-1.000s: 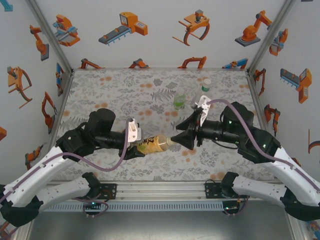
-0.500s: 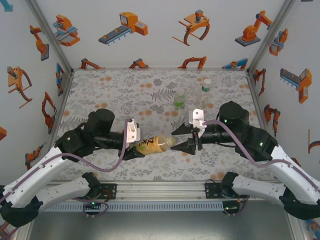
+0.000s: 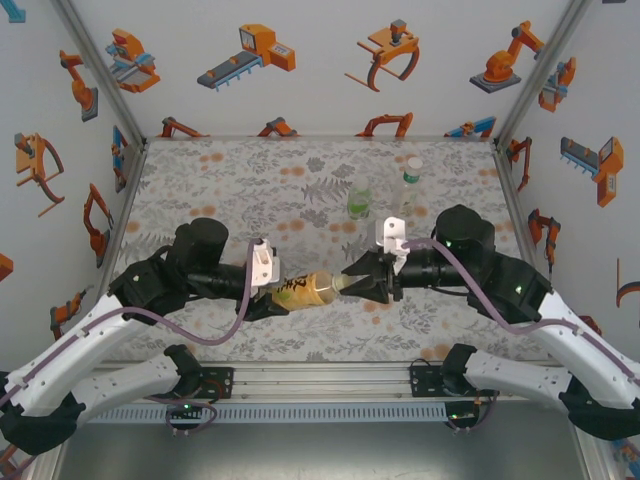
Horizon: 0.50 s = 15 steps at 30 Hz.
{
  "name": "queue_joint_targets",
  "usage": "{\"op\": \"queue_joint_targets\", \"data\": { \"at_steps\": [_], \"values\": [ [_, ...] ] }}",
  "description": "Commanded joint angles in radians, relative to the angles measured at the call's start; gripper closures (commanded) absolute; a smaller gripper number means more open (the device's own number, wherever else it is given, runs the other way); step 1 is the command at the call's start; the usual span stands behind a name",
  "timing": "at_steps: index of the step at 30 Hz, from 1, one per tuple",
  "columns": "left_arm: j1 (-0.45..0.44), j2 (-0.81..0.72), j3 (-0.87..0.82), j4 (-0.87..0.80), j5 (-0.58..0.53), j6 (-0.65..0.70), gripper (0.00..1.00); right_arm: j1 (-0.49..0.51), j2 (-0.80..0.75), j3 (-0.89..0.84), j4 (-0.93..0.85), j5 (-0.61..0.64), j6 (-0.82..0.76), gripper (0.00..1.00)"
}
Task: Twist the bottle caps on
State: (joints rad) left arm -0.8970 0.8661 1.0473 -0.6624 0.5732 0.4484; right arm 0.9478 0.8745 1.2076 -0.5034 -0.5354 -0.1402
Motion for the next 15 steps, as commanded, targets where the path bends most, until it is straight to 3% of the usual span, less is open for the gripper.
{"op": "queue_joint_targets", "data": {
  "at_steps": [1,5,8,15],
  "values": [
    [-0.005,-0.009,0.029,0.017,0.0,-0.003,1.0,0.001,-0.023,-0.05,0.105,0.2,0.269,1.0],
    [-0.005,0.0,0.019,0.028,-0.05,-0.001,1.0,0.0,-0.038,-0.091,0.128,0.353,0.606,1.0],
    [-0.005,0.006,0.013,0.056,-0.077,0.001,1.0,0.0,-0.031,-0.088,0.05,0.466,0.956,1.0],
    [-0.005,0.029,0.011,0.101,-0.105,0.01,1.0,0.0,-0.003,-0.051,-0.132,0.496,1.473,1.0]
  ]
}}
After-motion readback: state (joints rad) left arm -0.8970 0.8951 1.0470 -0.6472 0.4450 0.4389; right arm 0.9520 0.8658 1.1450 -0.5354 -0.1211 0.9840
